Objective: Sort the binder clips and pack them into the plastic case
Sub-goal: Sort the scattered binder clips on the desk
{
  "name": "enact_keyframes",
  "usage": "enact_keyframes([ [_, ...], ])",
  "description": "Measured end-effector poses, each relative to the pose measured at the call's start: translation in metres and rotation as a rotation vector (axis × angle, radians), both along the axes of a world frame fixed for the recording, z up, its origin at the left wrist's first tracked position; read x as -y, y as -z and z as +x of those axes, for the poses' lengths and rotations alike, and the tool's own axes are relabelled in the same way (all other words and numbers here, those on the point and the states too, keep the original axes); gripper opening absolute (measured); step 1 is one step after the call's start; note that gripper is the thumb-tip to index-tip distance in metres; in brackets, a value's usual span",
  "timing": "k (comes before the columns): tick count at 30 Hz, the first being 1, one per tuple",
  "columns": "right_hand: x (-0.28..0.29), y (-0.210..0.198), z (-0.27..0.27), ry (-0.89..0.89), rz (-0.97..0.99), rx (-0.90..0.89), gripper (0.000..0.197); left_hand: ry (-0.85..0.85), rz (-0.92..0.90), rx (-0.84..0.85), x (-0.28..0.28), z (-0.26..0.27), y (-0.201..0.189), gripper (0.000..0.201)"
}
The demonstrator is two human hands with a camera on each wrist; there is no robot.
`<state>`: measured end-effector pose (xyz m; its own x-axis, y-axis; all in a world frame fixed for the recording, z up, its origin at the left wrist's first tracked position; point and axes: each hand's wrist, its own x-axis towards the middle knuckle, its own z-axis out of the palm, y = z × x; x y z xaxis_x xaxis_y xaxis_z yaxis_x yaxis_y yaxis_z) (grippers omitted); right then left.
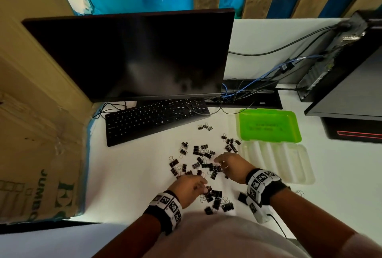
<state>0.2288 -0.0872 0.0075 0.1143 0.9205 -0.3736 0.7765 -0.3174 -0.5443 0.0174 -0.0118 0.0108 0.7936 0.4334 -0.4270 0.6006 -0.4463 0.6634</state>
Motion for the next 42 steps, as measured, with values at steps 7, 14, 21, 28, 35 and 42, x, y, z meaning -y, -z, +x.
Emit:
enact_keyframes([
  [7,0.009,-0.008,0.025,0.043,-0.002,0.075,0.034,-0.375,0.275,0.088,-0.054,0.013,-0.001,0.039],
  [14,0.009,-0.014,0.034,0.053,0.024,0.088,0.032,-0.311,0.445,-0.196,-0.088,0.049,0.011,0.045],
  [21,0.006,-0.013,0.045,0.086,0.028,0.076,0.031,-0.387,0.206,0.12,-0.088,0.048,0.001,0.021],
  [28,-0.009,-0.006,0.041,0.139,0.071,0.077,0.029,-0.277,0.079,0.173,-0.05,0.02,-0.007,0.014],
  [35,-0.003,-0.005,0.025,0.091,-0.097,0.114,0.024,-0.057,0.021,-0.008,-0.004,0.008,0.011,0.025],
  [42,0.008,0.004,0.0,-0.104,-0.297,0.168,0.02,0.111,-0.081,-0.042,0.008,0.015,0.01,0.034],
])
